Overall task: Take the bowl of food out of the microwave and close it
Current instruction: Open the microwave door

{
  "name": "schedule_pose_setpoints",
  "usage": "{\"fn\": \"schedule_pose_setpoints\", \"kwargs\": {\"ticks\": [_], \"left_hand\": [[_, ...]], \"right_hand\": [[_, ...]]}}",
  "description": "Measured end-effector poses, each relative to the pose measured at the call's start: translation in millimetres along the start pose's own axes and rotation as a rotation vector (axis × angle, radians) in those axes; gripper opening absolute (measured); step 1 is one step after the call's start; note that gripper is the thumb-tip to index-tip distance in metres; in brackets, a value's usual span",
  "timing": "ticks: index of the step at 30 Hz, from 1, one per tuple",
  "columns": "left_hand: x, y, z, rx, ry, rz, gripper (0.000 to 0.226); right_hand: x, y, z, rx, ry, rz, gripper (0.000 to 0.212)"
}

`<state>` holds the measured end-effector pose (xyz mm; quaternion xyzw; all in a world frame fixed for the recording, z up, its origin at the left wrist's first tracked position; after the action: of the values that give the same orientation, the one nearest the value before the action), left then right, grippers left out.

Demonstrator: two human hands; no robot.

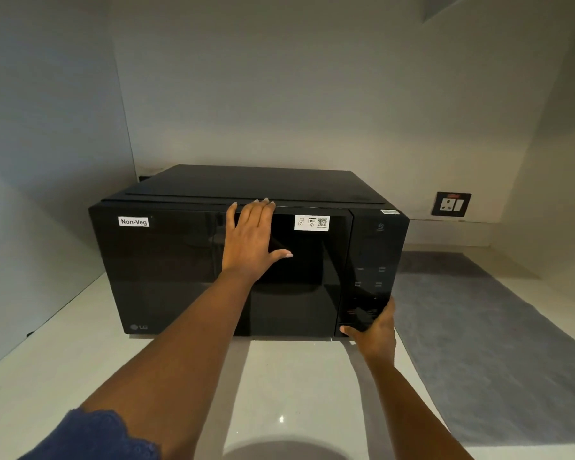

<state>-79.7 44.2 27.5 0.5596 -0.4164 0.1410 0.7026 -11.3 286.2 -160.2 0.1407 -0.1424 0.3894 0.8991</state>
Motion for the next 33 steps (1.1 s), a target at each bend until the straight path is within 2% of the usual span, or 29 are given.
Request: {"fn": "schedule_pose_setpoints", "kwargs": {"ticks": [7, 19, 25, 30, 33], "left_hand": [[-1, 0, 1, -0.011, 0.009, -0.04, 0.097], [3, -7, 1, -0.024, 0.009, -0.064, 0.098], [7, -11, 2, -0.018, 0.008, -0.048, 0.097], [6, -12, 1, -0.027, 0.022, -0.032, 0.097], [7, -14, 1, -0.043, 0.024, -0.027, 0.097]], "right_hand": [[-4, -1, -4, 0.013, 0.004, -0.079, 0.103], [-3, 1, -4, -0.007, 0.024, -0.197, 0.087], [-8, 2, -4, -0.007, 0.006, -0.146, 0.089], [-3, 1, -9, 0.078, -0.047, -0.061, 0.098], [20, 1, 15, 0.21, -0.067, -0.197, 0.085]]}}
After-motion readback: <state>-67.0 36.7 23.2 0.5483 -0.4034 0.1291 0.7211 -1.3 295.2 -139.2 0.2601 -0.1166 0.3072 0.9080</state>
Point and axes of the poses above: each hand's wrist, its own y-axis towards the middle knuckle, its own x-axis out of the back of the hand, z = x × y, the point moved 9 cm from there along y, towards the middle knuckle, and after that the axes turned 3 degrees about -x, right-handed, at the moved point
